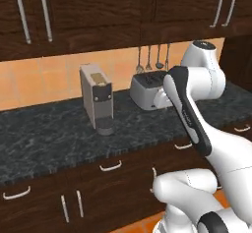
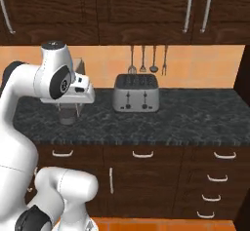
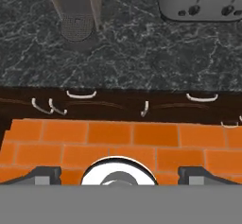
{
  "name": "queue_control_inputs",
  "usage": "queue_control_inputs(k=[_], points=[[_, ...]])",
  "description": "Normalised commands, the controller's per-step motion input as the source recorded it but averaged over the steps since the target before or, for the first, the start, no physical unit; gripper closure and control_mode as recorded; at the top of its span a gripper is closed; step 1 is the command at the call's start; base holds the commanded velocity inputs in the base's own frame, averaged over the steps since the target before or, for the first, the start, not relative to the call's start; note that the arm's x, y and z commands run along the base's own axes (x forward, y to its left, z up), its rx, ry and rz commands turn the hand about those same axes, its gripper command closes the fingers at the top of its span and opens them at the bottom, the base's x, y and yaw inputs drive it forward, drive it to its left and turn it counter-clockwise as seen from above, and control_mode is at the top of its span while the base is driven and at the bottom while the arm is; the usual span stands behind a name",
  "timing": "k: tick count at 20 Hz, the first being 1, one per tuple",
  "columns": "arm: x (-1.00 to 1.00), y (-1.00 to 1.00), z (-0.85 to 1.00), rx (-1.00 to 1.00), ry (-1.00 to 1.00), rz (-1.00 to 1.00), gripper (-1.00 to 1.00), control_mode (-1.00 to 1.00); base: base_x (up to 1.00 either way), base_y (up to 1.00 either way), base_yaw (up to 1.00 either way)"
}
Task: Navigate to the stove.
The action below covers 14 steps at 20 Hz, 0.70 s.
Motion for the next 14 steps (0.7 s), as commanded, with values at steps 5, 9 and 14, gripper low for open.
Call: queue_control_inputs(k=[5, 9, 14], points=[[0.0, 0.0, 0.0, 0.0, 0.0, 0.0, -1.0, 1.0, 0.0, -0.27, -0.9], [0.0, 0.0, 0.0, 0.0, 0.0, 0.0, -1.0, 1.0, 0.0, 0.0, -1.0], [0.0, 0.0, 0.0, 0.0, 0.0, 0.0, -1.0, 1.0, 0.0, 0.0, -1.0]])
